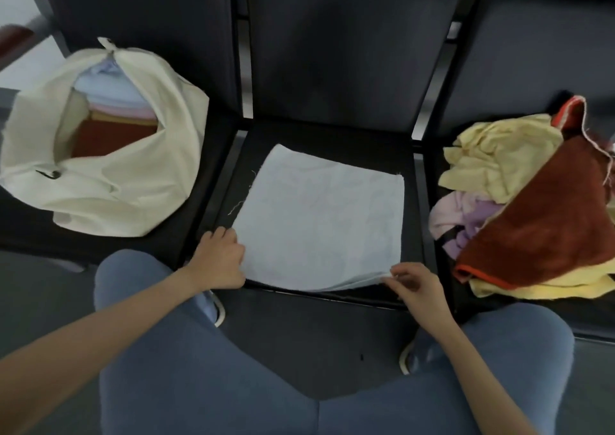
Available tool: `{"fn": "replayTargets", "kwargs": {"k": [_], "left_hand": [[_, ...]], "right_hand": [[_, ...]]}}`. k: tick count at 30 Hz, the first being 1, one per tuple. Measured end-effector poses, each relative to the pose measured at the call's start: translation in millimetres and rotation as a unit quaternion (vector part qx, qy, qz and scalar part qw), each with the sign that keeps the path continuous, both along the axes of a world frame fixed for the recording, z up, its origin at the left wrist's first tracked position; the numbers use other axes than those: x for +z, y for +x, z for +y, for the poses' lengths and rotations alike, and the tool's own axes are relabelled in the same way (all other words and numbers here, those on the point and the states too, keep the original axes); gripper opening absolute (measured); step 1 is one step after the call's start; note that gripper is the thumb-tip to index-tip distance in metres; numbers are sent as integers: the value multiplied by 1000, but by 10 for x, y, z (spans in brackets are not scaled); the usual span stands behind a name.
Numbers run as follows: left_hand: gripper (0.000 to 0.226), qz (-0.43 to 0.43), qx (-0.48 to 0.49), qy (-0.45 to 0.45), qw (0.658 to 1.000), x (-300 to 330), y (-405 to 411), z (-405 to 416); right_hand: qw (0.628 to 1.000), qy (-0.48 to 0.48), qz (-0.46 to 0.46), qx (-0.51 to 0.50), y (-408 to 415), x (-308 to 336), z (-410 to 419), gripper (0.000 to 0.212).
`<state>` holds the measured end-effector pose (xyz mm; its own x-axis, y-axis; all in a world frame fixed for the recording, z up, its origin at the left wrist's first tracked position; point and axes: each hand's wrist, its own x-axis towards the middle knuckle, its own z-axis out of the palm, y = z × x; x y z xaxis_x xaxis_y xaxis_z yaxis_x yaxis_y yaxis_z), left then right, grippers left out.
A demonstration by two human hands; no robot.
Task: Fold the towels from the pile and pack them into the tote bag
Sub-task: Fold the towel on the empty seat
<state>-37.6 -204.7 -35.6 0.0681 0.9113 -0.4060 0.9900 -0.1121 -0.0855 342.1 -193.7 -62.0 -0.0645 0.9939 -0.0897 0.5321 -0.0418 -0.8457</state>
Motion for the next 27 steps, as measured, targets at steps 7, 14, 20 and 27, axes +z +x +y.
{"fn": "replayTargets", "kwargs": {"k": [7,14,20,27], "left_hand": [[51,-313,-102,21,944,-107,1300,108],[19,-458,-74,44,885,-344,1950,258],[25,-474,-35,47,879,-342,1976,272],[19,-521,54,-17,852,-233,1911,268]], "right_hand": [[1000,14,11,26,-15,188,37,11],[995,-56,3,83,71,360,273,14],[989,-83,-43,-113,14,98,1428,17],[965,-130,-153,-168,-133,-177,2446,50]]}}
